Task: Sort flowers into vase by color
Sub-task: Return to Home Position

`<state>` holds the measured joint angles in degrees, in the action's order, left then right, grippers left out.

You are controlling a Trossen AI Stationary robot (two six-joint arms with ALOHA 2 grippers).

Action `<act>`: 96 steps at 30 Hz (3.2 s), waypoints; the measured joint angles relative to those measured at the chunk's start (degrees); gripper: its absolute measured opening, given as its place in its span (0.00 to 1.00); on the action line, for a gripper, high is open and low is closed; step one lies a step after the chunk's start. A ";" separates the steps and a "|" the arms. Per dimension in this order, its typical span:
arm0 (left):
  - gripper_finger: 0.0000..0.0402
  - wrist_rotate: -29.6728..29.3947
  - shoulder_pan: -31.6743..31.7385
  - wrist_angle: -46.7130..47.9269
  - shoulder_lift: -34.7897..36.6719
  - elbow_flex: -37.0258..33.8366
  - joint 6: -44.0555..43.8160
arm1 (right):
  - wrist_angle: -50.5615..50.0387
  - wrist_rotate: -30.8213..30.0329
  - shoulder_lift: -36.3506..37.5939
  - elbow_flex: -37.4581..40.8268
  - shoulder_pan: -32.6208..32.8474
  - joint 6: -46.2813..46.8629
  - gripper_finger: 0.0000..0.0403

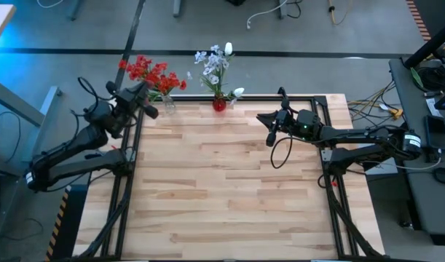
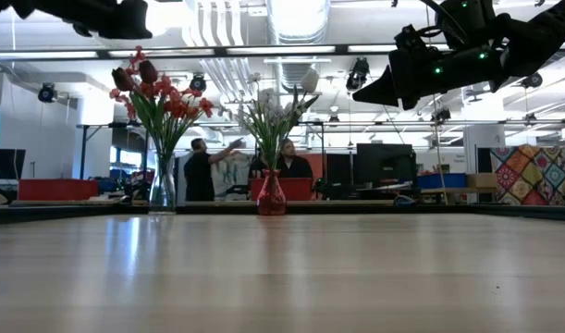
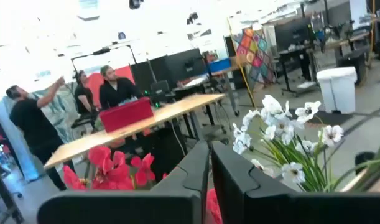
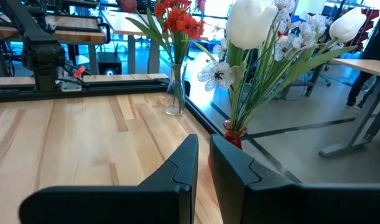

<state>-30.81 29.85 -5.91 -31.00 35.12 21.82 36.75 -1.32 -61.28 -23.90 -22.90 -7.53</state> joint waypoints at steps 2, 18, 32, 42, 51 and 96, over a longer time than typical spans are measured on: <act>0.01 -0.15 0.23 -2.13 0.02 -1.64 0.32 | 0.00 0.00 0.00 0.00 0.01 0.00 0.08; 0.00 0.59 5.19 -1.94 -1.31 -6.20 -5.83 | -0.11 0.00 0.00 0.00 0.00 0.00 0.08; 0.00 8.07 5.59 0.06 0.92 -1.18 -4.95 | -0.11 -0.02 0.00 0.00 0.01 -0.01 0.08; 0.00 20.84 -0.60 1.03 1.71 -4.27 -5.96 | -0.62 0.28 0.00 0.00 0.01 -0.75 0.08; 0.00 21.05 -13.87 0.89 -2.51 -4.96 -5.85 | -0.60 4.32 0.00 0.01 0.00 -0.80 0.08; 0.00 22.29 -18.60 -18.85 11.34 -34.46 -13.50 | -17.77 8.63 39.73 23.21 -1.53 2.62 0.06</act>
<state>-8.52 11.25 -24.77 -19.66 0.67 8.32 18.98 7.31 -21.55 -0.69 -24.43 -4.91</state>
